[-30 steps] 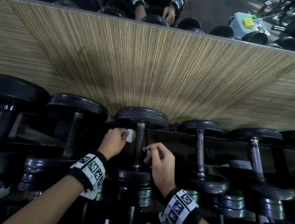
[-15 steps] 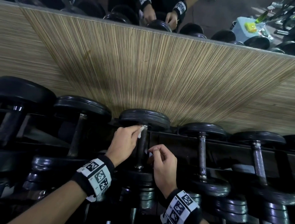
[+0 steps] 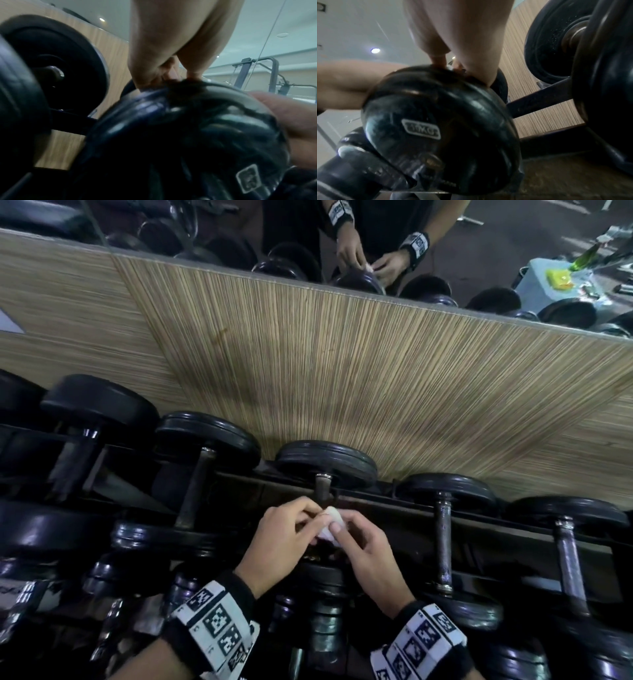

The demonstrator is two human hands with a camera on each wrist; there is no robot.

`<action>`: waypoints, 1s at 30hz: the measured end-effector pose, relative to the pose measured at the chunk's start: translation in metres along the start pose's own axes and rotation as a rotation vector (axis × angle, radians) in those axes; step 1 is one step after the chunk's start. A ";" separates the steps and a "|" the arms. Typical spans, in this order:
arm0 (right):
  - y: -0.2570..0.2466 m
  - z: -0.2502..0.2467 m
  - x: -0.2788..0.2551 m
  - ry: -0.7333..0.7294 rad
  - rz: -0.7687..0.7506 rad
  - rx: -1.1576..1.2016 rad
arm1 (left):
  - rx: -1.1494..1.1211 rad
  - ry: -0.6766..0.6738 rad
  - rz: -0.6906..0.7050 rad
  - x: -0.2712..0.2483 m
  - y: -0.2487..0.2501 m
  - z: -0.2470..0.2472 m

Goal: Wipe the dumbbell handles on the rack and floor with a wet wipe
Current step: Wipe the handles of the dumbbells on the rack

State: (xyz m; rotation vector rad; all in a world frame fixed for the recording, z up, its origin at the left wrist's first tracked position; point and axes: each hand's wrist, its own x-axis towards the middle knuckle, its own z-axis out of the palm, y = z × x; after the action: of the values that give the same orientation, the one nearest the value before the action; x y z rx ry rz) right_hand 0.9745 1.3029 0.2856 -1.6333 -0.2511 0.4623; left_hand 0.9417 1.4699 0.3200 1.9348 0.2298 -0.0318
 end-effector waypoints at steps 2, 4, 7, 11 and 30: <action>-0.005 -0.003 0.007 0.020 0.093 0.094 | 0.007 0.023 -0.054 -0.003 0.000 -0.012; -0.004 -0.006 0.020 0.087 0.198 0.149 | 0.076 0.106 -0.068 -0.002 -0.008 -0.030; 0.007 -0.013 0.041 0.168 0.284 -0.007 | 0.412 0.334 0.030 0.001 -0.028 -0.074; 0.021 -0.013 0.063 0.197 0.349 -0.164 | 0.893 0.495 -0.057 -0.009 -0.050 -0.118; 0.018 0.001 0.085 0.056 0.123 -0.283 | 0.772 0.531 -0.288 -0.012 -0.046 -0.114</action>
State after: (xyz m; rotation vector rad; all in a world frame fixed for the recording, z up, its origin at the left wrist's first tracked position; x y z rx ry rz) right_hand 1.0482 1.3384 0.2555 -1.9431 -0.1803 0.4898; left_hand 0.9114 1.5901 0.3216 2.6300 0.9634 0.2387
